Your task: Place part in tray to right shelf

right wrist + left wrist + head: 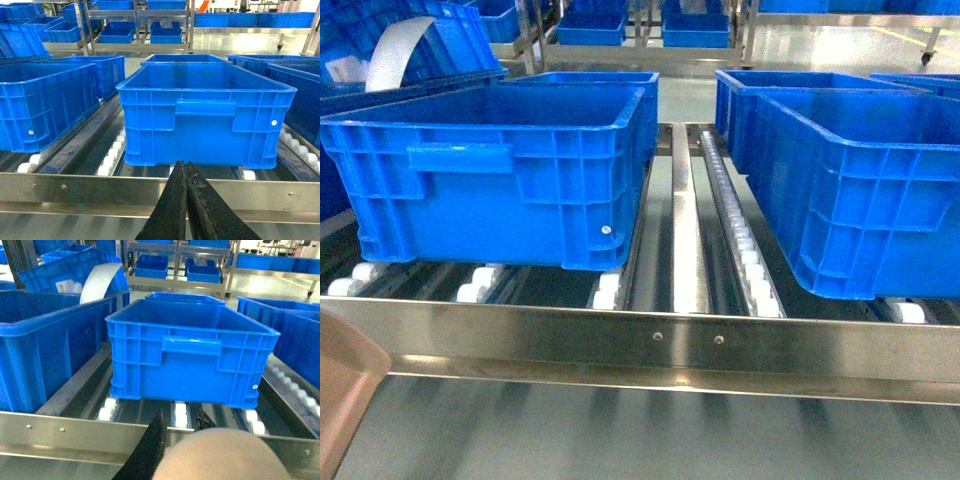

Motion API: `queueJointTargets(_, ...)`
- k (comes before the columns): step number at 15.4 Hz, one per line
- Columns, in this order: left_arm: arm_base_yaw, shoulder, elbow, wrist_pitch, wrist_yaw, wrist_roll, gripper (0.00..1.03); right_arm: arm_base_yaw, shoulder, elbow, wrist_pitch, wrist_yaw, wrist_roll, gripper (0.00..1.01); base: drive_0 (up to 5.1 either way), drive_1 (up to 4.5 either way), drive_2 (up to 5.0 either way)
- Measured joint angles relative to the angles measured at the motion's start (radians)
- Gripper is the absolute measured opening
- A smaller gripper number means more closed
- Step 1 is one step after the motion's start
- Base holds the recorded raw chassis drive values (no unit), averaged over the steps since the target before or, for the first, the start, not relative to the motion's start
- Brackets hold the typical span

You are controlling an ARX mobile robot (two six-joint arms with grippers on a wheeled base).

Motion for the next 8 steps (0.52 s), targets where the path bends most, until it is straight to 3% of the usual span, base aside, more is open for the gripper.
queueJointTargets(2,0.0,-0.06,-0.024,-0.058,0.0,0.0,0.13,0.0,0.0,0.0,0.0,0.0,0.0,0.02,0.0,0.0,0.0)
queueJointTargets(4,0.0,-0.1,-0.045,-0.039,-0.002,0.0,0.13,0.0,0.0,0.0,0.0,0.0,0.0,0.02,0.0,0.0,0.0)
queueJointTargets(8,0.0,-0.232,-0.045,-0.17,-0.001,0.0,0.13,0.0,0.0,0.0,0.0,0.0,0.0,0.02,0.0,0.0,0.0)
